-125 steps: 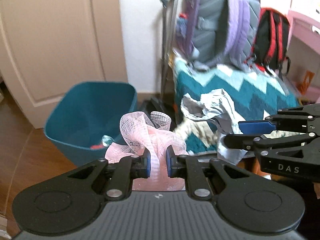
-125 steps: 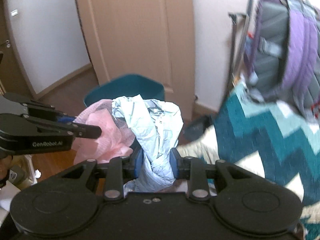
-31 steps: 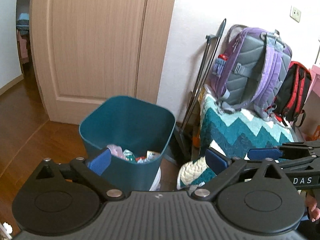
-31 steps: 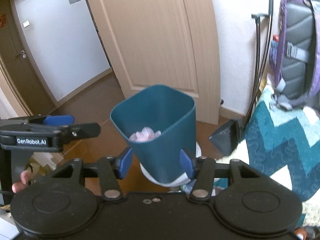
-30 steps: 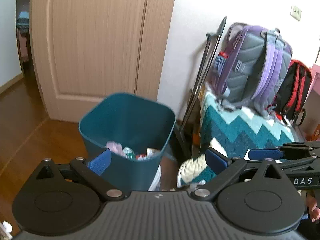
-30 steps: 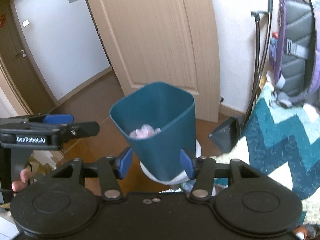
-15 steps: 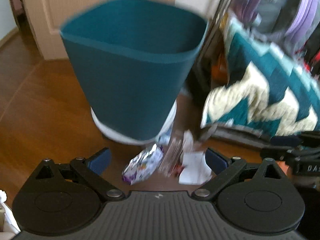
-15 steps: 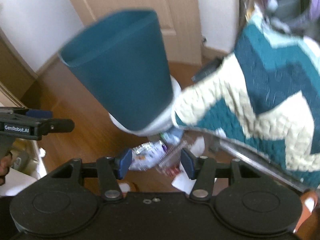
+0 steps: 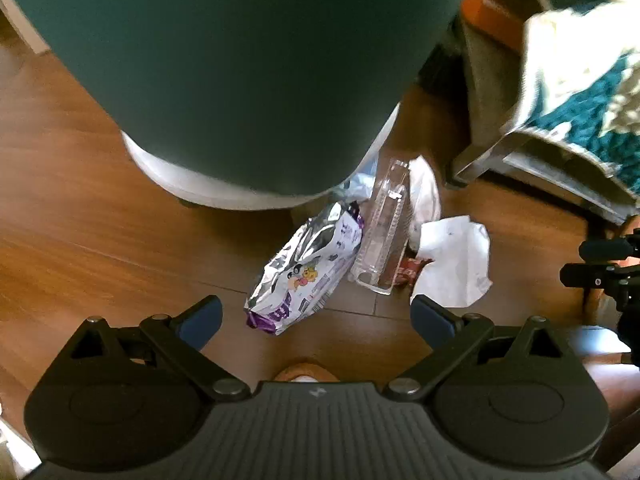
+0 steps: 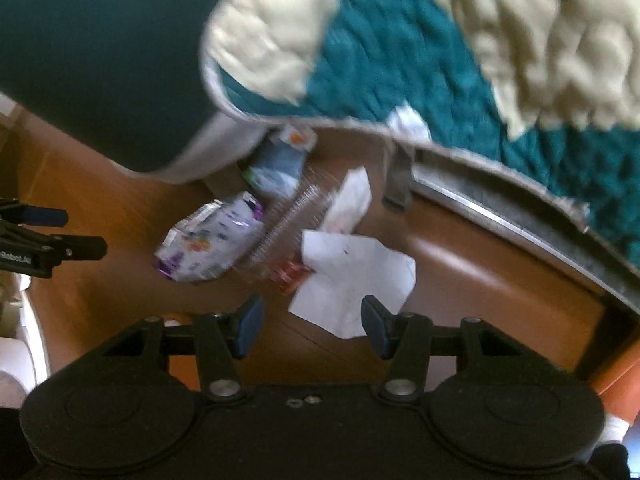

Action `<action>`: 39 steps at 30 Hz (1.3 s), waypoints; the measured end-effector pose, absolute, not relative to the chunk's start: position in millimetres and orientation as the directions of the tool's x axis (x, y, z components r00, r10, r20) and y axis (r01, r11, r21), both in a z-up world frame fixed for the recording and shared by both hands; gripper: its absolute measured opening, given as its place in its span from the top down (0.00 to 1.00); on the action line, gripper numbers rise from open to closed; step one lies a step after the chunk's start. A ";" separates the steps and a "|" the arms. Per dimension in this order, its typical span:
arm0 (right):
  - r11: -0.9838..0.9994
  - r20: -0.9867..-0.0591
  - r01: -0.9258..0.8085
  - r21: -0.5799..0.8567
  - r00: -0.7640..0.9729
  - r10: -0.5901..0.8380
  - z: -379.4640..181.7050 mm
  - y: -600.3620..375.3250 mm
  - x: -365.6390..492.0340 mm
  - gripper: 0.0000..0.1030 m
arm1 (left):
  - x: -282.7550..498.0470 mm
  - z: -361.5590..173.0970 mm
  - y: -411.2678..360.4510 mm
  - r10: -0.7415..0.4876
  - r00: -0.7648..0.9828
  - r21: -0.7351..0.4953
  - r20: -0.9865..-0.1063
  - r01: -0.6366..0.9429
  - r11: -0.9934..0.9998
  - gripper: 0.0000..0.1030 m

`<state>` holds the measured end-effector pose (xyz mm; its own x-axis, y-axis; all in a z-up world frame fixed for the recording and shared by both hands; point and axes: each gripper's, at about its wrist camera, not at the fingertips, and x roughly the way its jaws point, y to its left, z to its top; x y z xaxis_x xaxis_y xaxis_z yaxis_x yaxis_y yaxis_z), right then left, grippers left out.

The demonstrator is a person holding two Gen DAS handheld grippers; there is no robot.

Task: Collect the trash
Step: 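Move both open tools back down to the remaining trash on the floor, then grasp the silver snack wrapper with the left tool while the right tool grasps the white paper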

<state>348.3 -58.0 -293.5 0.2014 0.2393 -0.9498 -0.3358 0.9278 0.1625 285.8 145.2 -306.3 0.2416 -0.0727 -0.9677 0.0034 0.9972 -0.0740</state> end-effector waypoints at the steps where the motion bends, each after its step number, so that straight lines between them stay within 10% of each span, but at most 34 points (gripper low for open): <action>1: 0.930 -0.954 -0.332 0.161 0.189 0.232 -304.1 -58.7 351.1 0.48 | 290.3 -315.3 145.3 -0.074 0.233 -0.075 -0.970 0.006 0.997 0.02; 25: 0.965 -0.991 -0.242 0.106 0.054 0.122 -466.2 -46.6 402.0 0.51 | 319.9 -470.0 133.6 0.017 0.159 0.039 -0.987 0.141 0.989 0.03; 30: 0.972 -0.990 -0.197 0.127 0.030 0.135 -476.4 -45.6 407.6 0.53 | 321.7 -477.7 138.9 -0.008 0.146 0.008 -0.989 0.103 0.995 0.29; 34: 0.974 -0.994 -0.205 0.098 0.023 0.105 -479.6 -40.9 409.0 0.87 | 320.7 -477.5 138.7 -0.014 0.147 0.000 -0.989 0.094 0.996 0.50; 39: 0.968 -0.994 -0.233 0.091 0.039 0.103 -477.7 -38.1 406.7 0.99 | 315.8 -470.6 137.1 -0.022 0.165 -0.008 -0.986 0.085 0.996 0.71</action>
<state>406.7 -38.1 -477.7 0.0394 0.1025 -0.9939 -0.2328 0.9683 0.0907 315.8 137.1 -470.6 0.1654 -0.0225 -0.9860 0.0850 0.9963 -0.0084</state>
